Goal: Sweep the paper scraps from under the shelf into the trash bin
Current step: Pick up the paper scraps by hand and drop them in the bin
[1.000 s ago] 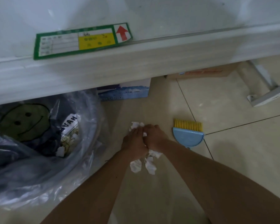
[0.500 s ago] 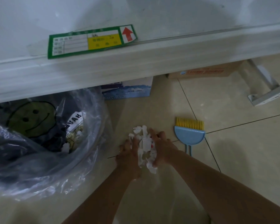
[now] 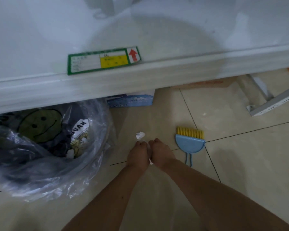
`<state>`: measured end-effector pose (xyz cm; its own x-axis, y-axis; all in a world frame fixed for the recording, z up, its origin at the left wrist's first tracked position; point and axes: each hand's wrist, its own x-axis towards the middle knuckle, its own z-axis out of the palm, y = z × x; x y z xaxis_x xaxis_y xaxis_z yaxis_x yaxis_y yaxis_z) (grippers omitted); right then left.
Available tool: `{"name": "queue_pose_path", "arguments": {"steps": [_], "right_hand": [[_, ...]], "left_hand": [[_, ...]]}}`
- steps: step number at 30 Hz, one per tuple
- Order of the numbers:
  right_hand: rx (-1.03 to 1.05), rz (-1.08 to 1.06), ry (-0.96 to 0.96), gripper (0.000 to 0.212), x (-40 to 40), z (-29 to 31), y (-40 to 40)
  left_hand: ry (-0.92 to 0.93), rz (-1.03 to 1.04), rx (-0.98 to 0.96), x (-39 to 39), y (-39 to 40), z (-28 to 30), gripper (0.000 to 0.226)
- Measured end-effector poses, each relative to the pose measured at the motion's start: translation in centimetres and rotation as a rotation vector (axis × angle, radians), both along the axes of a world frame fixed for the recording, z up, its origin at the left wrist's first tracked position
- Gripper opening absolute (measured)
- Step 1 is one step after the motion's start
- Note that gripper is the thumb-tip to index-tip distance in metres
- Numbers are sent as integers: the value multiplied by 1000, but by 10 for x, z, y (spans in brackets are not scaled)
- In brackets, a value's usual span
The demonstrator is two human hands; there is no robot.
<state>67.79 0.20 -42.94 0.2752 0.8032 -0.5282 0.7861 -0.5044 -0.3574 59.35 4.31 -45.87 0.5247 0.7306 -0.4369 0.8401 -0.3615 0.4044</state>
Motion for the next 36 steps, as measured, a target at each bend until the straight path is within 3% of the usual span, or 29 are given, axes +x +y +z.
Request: {"name": "queue_pose_path", "arguments": {"steps": [8, 17, 22, 25, 28, 32, 36], "right_hand": [[120, 12, -51, 30, -11, 109, 3], [269, 116, -58, 37, -71, 210, 22], [365, 139, 18, 43, -119, 209, 50], [352, 199, 48, 75, -137, 199, 61], [310, 274, -17, 87, -142, 184, 63], [279, 294, -49, 76, -140, 170, 63], [348, 268, -76, 67, -133, 170, 56]], "left_hand": [[-115, 54, 75, -9, 5, 110, 26], [-288, 131, 252, -78, 18, 213, 24], [-293, 181, 297, -130, 42, 220, 25], [-222, 180, 269, -155, 55, 209, 58], [-74, 158, 235, -172, 61, 195, 90], [89, 195, 278, -178, 56, 190, 84], [18, 146, 369, -163, 44, 189, 77]]}}
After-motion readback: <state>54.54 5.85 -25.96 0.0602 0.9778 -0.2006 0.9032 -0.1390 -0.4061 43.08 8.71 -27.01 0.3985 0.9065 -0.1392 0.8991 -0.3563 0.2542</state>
